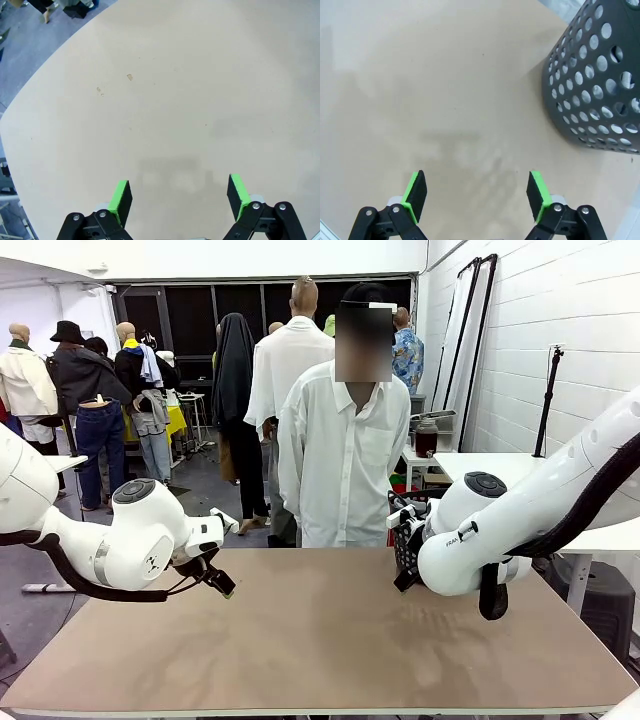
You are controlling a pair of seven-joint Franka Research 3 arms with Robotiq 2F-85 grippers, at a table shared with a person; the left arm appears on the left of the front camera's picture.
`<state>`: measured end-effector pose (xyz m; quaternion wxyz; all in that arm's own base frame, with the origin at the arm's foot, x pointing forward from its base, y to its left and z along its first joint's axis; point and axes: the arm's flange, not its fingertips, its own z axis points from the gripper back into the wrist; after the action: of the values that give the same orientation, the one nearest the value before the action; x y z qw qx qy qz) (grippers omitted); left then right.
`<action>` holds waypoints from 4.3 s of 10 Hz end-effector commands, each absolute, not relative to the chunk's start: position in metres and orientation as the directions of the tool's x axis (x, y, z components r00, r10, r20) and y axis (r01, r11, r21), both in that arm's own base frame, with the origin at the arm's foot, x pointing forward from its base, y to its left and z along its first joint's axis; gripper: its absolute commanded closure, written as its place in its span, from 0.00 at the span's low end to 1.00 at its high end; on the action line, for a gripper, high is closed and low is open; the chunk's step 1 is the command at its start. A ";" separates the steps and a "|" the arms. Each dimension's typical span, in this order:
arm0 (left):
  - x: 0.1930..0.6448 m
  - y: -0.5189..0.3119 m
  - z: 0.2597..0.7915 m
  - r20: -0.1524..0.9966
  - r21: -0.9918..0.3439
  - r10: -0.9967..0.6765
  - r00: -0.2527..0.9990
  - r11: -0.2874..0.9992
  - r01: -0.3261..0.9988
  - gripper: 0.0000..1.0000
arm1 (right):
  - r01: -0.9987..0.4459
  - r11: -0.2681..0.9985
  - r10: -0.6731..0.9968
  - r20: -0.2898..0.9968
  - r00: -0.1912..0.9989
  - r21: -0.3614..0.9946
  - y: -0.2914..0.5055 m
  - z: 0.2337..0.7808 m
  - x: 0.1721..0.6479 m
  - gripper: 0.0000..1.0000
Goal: Fold the training pants.
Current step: Grab both ends of the Training pants handed by a person.
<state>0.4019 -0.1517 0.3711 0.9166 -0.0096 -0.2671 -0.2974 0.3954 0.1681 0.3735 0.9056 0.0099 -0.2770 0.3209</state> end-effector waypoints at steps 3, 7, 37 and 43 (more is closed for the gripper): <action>0.402 -0.151 0.371 0.496 0.140 -0.538 0.682 0.825 0.548 0.00 | -0.587 0.794 0.575 0.508 0.641 -0.159 0.168 0.374 0.395 0.00; 0.396 -0.155 0.401 0.499 0.141 -0.518 0.695 0.840 0.524 0.00 | -0.564 0.813 0.546 0.530 0.649 -0.146 0.167 0.407 0.388 0.00; 0.324 -0.179 0.530 0.591 0.150 -0.502 0.632 0.838 0.525 0.00 | -0.576 0.792 0.547 0.653 0.524 -0.202 0.161 0.535 0.328 0.00; 0.324 -0.179 0.530 0.591 0.150 -0.502 0.632 0.838 0.525 0.00 | -0.576 0.792 0.547 0.653 0.524 -0.202 0.161 0.535 0.328 0.00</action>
<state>0.3238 -0.1789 0.5294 0.9040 -0.0180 -0.3189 -0.2842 0.3285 0.1612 0.5353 0.8728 0.0196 -0.3671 0.3209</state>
